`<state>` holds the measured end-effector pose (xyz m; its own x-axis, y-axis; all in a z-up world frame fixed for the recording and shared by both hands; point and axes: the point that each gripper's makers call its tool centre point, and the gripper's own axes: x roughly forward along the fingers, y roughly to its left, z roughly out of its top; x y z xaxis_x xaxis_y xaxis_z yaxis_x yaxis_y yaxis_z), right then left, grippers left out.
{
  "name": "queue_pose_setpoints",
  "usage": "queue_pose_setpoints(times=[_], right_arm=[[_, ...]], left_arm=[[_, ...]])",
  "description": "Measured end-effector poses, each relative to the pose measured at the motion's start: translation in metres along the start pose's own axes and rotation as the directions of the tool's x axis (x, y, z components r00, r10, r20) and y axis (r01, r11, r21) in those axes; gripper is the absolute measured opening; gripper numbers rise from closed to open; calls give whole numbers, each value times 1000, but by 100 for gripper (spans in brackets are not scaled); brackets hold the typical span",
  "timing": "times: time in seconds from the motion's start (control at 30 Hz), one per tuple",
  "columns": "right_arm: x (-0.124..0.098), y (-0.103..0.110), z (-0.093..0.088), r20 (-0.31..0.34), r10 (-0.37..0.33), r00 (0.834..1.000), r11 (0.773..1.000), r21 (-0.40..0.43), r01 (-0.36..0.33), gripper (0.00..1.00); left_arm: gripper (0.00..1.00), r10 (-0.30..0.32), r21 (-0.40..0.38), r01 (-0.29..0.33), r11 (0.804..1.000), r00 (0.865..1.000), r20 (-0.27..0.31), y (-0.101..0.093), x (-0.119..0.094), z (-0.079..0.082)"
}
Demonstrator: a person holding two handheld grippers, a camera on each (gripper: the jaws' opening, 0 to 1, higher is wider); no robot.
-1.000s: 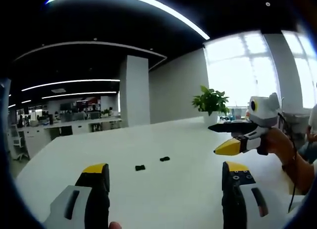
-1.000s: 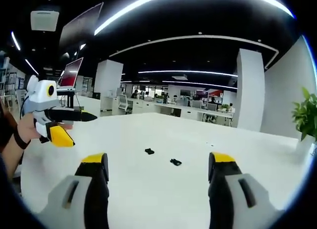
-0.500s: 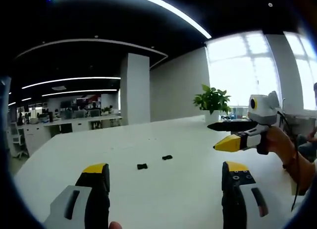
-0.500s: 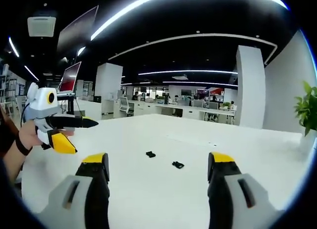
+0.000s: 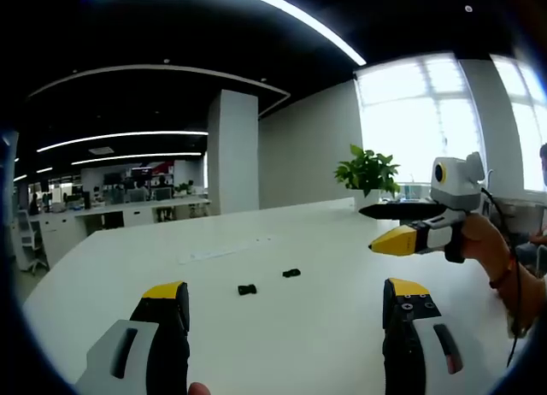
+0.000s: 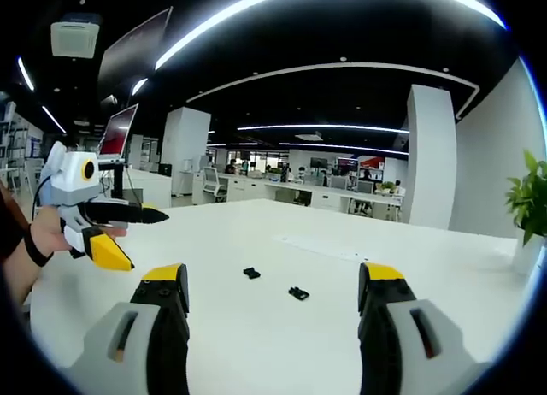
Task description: Snap the two parts of the plastic buckle together until the buckle closes and remains connected.
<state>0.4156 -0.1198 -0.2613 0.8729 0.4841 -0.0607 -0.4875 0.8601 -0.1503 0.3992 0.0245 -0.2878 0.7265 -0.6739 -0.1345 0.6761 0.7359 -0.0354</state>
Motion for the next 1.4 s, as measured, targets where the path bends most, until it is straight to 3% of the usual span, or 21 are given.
queue_pose_setpoints(times=[0.3, 0.53, 0.87, 1.4], right_arm=[[9, -4, 2, -9, -12, 1000, 1000, -4, 12, 82], [18, -11, 4, -8, -12, 1000, 1000, 3, 13, 82], [28, -12, 6, -5, -9, 1000, 1000, -15, 9, 82], [40, -26, 6, -10, -19, 1000, 1000, 1, 19, 82]], left_arm=[[96, 7, -3, -7, 1000, 1000, 6, 5, 8, 5], [95, 18, 38, -17, 999, 1000, -17, 11, 18, 10], [96, 15, -8, -15, 1000, 1000, -18, 18, 28, 3], [95, 22, -18, -22, 1000, 1000, -16, 26, 41, 13]])
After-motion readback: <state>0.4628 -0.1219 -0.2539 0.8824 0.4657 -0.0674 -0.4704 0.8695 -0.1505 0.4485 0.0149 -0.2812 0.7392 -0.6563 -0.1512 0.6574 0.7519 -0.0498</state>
